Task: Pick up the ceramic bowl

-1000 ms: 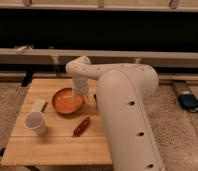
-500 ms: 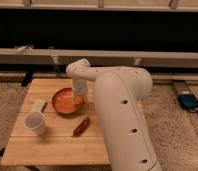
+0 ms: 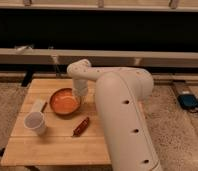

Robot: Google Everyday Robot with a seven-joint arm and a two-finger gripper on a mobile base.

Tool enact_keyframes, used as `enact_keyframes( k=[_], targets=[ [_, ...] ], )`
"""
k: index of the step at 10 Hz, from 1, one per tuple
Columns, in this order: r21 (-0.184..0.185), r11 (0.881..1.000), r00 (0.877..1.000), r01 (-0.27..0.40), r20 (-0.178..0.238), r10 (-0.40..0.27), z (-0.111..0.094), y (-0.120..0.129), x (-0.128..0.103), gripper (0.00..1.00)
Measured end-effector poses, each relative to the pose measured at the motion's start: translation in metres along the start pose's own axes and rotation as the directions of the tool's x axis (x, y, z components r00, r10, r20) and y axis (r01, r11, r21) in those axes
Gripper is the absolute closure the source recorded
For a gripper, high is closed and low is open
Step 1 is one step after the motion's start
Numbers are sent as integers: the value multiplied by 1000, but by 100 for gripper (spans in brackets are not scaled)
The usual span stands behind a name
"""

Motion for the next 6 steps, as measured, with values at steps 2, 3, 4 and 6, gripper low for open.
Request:
enact_keyframes(
  k=[2,3,4,6],
  targets=[
    [-29,1000,1000,-8,4,8,-14,-5,7,100],
    [-56,998,1000,-10,12,11,-26,-3,11,100],
    [-79,997,1000,-11,23,13,-39,-3,13,100],
    [-107,994,999,-13,41,17,-57,-6,13,100]
  ],
)
